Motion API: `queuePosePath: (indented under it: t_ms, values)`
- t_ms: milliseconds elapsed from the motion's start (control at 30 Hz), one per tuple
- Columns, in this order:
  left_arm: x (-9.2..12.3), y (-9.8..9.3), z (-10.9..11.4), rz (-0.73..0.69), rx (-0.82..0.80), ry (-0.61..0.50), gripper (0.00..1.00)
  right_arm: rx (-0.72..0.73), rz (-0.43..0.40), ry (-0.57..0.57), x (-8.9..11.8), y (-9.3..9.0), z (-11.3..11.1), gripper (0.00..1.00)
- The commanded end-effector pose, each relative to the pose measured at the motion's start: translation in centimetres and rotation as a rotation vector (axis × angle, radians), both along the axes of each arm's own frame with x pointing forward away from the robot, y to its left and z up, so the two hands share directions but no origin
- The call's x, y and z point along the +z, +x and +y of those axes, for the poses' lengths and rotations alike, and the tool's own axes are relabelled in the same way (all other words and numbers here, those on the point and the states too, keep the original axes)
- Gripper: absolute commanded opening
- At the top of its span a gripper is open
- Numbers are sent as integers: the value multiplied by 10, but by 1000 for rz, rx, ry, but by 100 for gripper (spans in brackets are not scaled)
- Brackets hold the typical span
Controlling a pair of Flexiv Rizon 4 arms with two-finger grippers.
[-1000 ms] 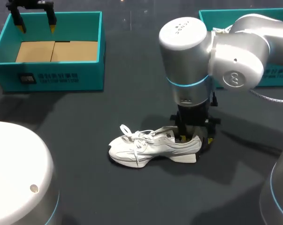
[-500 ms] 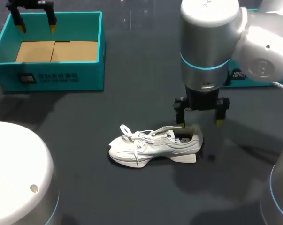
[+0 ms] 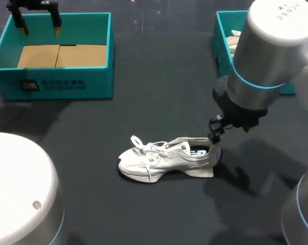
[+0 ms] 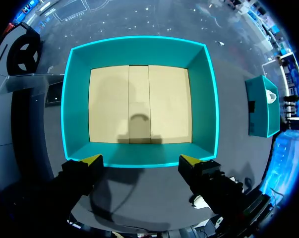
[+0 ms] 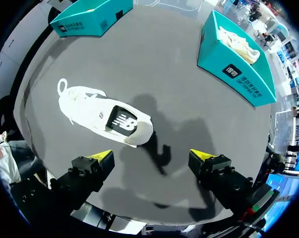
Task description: Take the shoe out of the shoebox, open the shoe tongue, remove and reinsert the insole, then place the shoe into the shoebox
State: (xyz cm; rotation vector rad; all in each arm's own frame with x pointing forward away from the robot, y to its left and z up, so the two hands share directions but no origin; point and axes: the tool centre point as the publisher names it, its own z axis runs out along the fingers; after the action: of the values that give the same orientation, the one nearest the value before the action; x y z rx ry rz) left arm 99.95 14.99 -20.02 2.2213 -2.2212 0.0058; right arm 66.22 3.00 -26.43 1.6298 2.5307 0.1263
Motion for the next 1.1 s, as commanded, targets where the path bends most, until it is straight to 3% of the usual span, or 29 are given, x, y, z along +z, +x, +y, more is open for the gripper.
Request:
queuePosePath:
  t_ms: [33, 133, 167, 600, 667, 933, 1100]
  values:
    - [0, 0, 0, 1, 0, 1, 100, 527, -116, 657, 1, -14, -39, 100]
    - [0, 0, 0, 1, 0, 1, 100, 672, -112, 729, 0, -13, -60, 100]
    - [0, 0, 0, 1, 0, 1, 100, 687, -59, 711, -1, -12, -65, 100]
    - [0, 0, 0, 1, 0, 1, 100, 687, -59, 711, -1, -12, -65, 100]
    - [0, 0, 0, 1, 0, 1, 100, 846, -167, 799, -7, -11, -68, 100]
    - [0, 0, 0, 1, 0, 1, 100, 1058, -437, 944, -28, -22, -90, 100]
    - [0, 0, 0, 1, 0, 1, 100, 1080, -447, 979, -33, -23, -93, 100]
